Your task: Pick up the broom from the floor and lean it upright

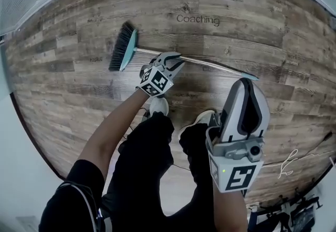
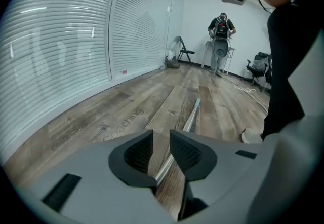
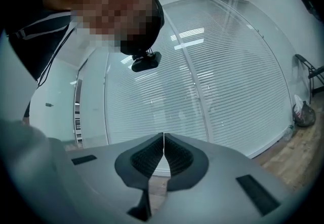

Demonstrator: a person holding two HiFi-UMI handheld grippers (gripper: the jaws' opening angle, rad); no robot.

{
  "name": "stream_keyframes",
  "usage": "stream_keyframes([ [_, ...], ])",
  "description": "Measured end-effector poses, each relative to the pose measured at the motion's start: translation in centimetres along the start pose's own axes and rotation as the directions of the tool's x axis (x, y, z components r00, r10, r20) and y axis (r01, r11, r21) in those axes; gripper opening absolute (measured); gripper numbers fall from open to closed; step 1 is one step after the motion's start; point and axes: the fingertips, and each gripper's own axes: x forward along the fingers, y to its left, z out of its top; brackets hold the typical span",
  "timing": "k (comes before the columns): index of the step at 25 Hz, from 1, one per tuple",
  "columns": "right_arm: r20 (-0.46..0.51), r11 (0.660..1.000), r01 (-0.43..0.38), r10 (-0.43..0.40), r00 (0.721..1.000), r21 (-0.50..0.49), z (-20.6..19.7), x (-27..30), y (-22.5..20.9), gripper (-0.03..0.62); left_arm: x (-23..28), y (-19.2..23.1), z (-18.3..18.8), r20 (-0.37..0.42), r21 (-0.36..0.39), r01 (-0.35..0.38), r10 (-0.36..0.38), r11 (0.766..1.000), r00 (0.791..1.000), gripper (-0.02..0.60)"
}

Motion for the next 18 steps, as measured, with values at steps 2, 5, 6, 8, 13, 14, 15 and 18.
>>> stream_keyframes([
  [2,0.019,1.0,-0.006,0.006,1.0,-0.001,0.2,0.5,-0.5,0.02,1.4,-0.1,-0.9,-0.038,0.063,0.016,-0.013,0.998,0.999,0.103],
  [5,0.029,0.999,0.0,0.001,1.0,-0.035,0.3,1.1,-1.6,0.02,3.4,-1.2,-3.3,-0.141,0.142,0.086,-0.066,0.986,0.988,0.118],
  [6,0.028,0.998,-0.003,0.005,1.0,-0.058,0.2,1.2,-1.9,0.02,4.0,-1.8,-4.1,-0.178,0.184,0.115,-0.082,0.976,0.981,0.126],
  [8,0.012,0.991,-0.027,0.029,1.0,-0.13,-0.4,0.4,-2.4,0.02,4.9,-2.6,-5.4,-0.226,0.26,0.162,-0.103,0.952,0.969,0.127],
  [13,-0.039,0.974,-0.059,0.051,0.998,-0.217,-2.0,-2.0,-3.8,0.02,7.1,-2.4,-8.1,-0.308,0.253,0.213,-0.13,0.944,0.943,0.133],
  [14,-0.036,0.976,-0.053,0.047,0.998,-0.213,-1.9,-1.9,-4.1,0.02,7.3,-2.3,-8.4,-0.314,0.239,0.212,-0.131,0.948,0.94,0.133],
  [15,-0.032,0.977,-0.046,0.041,0.999,-0.206,-1.8,-1.7,-4.3,0.02,7.6,-2.1,-8.6,-0.315,0.23,0.211,-0.132,0.95,0.94,0.133],
  [18,-0.016,0.983,-0.023,0.02,1.0,-0.182,-1.3,-1.1,-5.0,0.019,8.0,-2.2,-8.9,-0.318,0.241,0.233,-0.15,0.942,0.936,0.135],
])
